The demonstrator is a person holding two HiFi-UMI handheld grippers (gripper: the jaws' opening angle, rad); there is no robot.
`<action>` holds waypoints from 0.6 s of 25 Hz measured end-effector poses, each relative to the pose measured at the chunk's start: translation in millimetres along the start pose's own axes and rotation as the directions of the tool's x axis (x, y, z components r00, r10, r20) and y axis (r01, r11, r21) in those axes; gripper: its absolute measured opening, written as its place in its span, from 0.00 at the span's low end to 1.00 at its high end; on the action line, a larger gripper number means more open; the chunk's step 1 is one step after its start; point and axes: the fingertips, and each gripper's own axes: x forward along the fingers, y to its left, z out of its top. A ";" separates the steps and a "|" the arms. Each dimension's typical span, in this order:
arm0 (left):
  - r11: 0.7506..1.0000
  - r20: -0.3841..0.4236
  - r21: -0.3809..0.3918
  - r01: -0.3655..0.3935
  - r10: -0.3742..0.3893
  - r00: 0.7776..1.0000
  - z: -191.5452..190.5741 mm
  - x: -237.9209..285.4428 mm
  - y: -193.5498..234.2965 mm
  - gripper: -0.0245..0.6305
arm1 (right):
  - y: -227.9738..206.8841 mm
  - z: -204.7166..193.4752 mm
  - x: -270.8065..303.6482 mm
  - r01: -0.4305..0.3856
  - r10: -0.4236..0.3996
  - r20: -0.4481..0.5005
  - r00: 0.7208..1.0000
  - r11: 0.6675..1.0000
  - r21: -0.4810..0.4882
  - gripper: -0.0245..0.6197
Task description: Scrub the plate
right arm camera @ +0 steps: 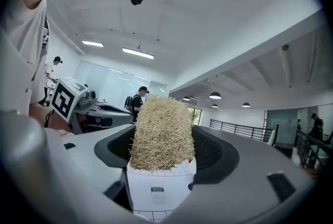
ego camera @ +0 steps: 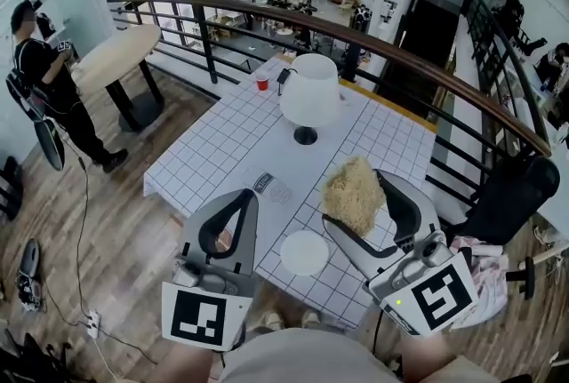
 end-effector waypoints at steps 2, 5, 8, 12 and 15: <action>1.000 0.020 0.008 0.004 -0.005 1.000 7.4 -3.9 -4.3 0.06 | 0.8 3.9 -5.2 0.014 -0.014 0.034 0.999 1.000 0.003 0.54; 1.000 0.033 0.025 0.011 -0.012 0.999 10.7 -8.7 -11.0 0.06 | 5.1 1.6 -10.4 0.044 -0.043 0.065 0.997 0.999 -0.020 0.54; 1.000 0.023 0.027 -0.007 0.006 1.000 2.6 -13.5 -14.1 0.06 | 15.8 -6.0 -11.8 0.018 -0.015 0.062 0.998 0.999 -0.045 0.54; 0.999 -0.028 0.012 -0.041 0.041 0.999 -20.9 -22.4 -11.0 0.06 | 26.1 -17.2 -12.8 -0.004 0.006 0.052 0.999 1.000 -0.025 0.54; 0.999 -0.060 0.021 -0.045 0.047 0.997 -36.4 -24.6 -13.9 0.06 | 28.5 -26.6 -16.2 -0.011 0.011 0.046 0.999 1.000 -0.018 0.54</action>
